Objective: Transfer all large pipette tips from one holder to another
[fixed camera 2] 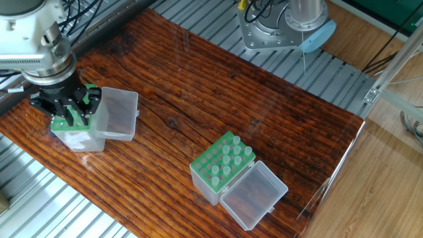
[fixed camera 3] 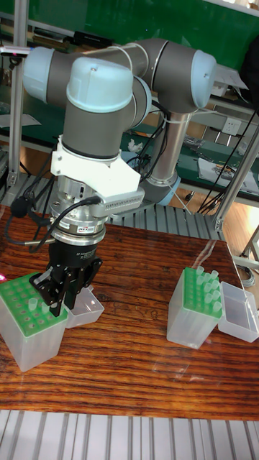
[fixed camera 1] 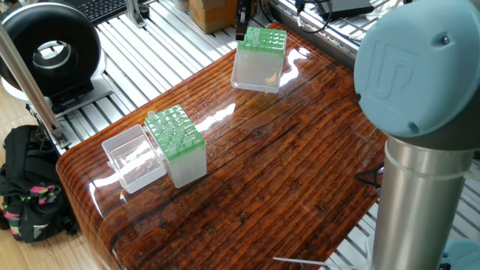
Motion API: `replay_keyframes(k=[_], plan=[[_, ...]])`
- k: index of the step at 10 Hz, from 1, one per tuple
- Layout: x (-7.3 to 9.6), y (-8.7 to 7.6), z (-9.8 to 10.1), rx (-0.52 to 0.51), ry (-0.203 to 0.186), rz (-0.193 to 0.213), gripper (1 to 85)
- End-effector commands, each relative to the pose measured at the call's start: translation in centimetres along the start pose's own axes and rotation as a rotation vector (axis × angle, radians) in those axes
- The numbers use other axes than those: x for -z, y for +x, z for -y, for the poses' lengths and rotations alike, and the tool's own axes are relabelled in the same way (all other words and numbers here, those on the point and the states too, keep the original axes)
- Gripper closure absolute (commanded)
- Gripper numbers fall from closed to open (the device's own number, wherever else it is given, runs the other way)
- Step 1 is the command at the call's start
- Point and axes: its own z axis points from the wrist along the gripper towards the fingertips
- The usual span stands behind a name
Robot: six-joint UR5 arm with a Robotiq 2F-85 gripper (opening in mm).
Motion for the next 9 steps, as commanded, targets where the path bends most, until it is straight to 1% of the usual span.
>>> replay_keyframes(k=[1,3,5,9], plan=[[-0.27,-0.08,-0.01,-0.001,-0.014,0.005,53.7],[-0.69,-0.12,-0.03,-0.003,-0.014,0.007,53.7],[-0.76,-0.33,-0.29,-0.008,-0.017,0.011,54.0],[-0.95,-0.07,-0.29,-0.012,-0.012,0.005,56.0]])
